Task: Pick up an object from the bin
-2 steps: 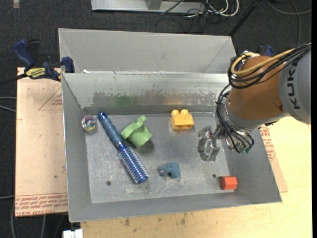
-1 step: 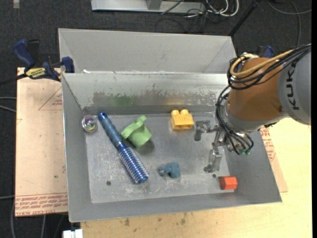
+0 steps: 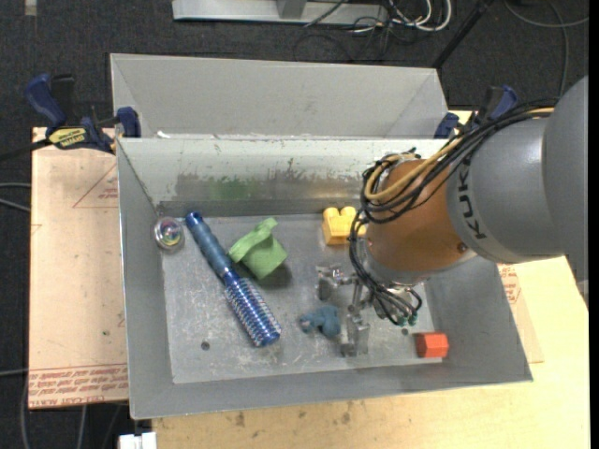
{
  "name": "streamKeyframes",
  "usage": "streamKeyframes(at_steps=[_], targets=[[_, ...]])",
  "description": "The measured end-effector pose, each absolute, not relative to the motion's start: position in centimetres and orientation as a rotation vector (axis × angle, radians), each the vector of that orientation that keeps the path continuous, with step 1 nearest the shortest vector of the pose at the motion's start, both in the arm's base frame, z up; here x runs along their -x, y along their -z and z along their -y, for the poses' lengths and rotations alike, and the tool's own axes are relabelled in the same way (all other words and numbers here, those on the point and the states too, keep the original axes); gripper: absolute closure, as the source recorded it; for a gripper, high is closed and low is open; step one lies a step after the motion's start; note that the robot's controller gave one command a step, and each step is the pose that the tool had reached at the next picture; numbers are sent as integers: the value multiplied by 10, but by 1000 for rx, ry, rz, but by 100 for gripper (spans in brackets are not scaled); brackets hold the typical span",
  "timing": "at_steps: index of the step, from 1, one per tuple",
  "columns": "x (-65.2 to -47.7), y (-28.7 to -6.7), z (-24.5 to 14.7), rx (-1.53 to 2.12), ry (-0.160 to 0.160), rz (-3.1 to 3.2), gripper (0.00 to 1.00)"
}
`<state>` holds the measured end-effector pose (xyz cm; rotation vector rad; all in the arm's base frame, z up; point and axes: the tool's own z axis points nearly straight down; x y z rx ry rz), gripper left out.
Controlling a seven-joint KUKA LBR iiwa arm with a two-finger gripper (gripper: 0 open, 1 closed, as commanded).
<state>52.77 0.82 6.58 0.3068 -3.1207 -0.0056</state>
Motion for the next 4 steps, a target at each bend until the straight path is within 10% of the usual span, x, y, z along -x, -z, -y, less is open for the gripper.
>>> streamKeyframes(at_steps=[1, 2, 3, 4], targets=[[-495, -71, -13, -304, 2, 3134, 0], [-516, -84, -30, -21, 3, 3145, 0], [-515, -84, -29, -21, 2, 3143, 100], [-503, -249, -32, 1, 2, 3153, 100]])
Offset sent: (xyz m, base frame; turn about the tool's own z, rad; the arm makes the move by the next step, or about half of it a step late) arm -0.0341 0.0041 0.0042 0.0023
